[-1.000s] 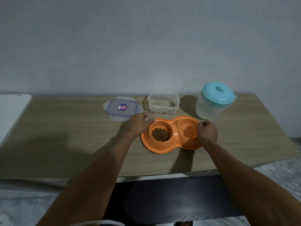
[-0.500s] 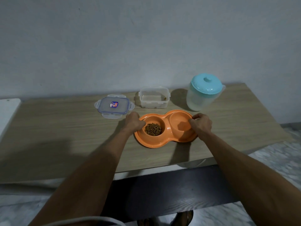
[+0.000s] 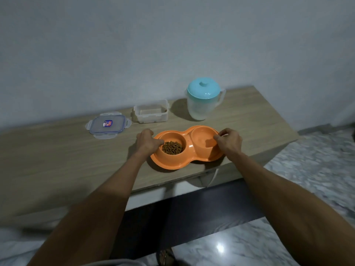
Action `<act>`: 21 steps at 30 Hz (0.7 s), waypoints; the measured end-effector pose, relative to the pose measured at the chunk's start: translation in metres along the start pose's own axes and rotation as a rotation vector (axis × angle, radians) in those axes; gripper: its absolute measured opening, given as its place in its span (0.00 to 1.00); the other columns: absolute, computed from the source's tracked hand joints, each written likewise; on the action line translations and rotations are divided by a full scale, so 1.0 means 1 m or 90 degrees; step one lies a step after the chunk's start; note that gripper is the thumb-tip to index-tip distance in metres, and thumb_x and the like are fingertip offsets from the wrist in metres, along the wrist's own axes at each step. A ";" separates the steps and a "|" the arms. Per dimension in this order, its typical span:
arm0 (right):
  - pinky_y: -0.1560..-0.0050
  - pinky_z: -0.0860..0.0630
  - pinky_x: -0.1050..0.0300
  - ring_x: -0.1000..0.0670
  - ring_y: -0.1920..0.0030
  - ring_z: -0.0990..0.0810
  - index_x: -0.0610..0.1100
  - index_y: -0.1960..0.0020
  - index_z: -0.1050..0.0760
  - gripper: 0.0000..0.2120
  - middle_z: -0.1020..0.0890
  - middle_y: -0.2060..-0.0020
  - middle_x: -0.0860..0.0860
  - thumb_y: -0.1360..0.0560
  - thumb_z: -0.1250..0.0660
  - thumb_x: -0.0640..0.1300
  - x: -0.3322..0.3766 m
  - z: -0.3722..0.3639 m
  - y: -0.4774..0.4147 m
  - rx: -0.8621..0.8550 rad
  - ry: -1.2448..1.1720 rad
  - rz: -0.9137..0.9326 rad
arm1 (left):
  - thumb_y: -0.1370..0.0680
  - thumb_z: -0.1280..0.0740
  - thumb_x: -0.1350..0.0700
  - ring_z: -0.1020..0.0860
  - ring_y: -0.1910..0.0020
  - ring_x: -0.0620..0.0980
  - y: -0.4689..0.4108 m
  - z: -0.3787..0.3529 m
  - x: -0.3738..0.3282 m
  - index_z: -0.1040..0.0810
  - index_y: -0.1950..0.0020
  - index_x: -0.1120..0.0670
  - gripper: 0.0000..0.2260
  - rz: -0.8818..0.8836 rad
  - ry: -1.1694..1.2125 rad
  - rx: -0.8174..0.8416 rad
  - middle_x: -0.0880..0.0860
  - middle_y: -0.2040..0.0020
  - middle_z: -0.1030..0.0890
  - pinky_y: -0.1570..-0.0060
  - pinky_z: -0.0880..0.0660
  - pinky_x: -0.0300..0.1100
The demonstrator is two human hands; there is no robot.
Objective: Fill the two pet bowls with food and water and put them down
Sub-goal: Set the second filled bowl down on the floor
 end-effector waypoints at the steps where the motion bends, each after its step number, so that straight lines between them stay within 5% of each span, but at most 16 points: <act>1: 0.46 0.20 0.41 0.41 0.48 0.19 0.44 0.51 0.20 0.09 0.17 0.51 0.42 0.29 0.28 0.47 -0.006 0.011 -0.002 -0.004 -0.008 0.001 | 0.30 0.23 0.50 0.22 0.40 0.58 0.006 -0.006 -0.008 0.27 0.33 0.56 0.29 -0.005 0.007 -0.005 0.58 0.37 0.22 0.41 0.23 0.53; 21: 0.51 0.19 0.46 0.43 0.52 0.19 0.43 0.57 0.21 0.06 0.17 0.57 0.45 0.31 0.28 0.45 -0.209 0.362 -0.085 -0.162 -0.112 -0.040 | 0.32 0.24 0.50 0.24 0.38 0.59 0.164 -0.260 -0.268 0.21 0.39 0.58 0.24 -0.179 -0.008 0.058 0.59 0.40 0.20 0.39 0.25 0.52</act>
Point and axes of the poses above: each hand's wrist, its own y-axis away from the middle knuckle, its own z-axis out of the back of the hand, x = y × z, the point moved 3 cm from there along -y, towards the middle knuckle
